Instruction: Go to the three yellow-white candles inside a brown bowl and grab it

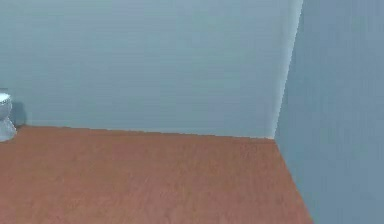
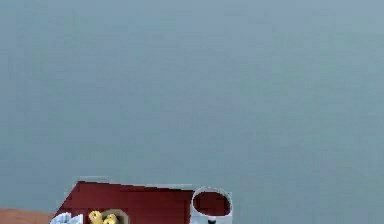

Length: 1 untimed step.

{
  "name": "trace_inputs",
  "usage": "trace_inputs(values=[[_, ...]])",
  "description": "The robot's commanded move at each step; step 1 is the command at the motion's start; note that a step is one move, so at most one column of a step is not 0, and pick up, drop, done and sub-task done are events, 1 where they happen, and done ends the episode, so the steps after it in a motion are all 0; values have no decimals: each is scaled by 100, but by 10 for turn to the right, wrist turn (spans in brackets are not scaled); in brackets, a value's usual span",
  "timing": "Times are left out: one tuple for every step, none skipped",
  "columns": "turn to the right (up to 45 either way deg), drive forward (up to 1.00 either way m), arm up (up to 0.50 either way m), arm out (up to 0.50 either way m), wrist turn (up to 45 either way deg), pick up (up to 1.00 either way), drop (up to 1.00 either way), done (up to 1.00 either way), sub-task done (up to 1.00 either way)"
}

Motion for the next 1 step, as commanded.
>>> trace_inputs(values=[[-270,0,0,0,0,0,0,0,0]])
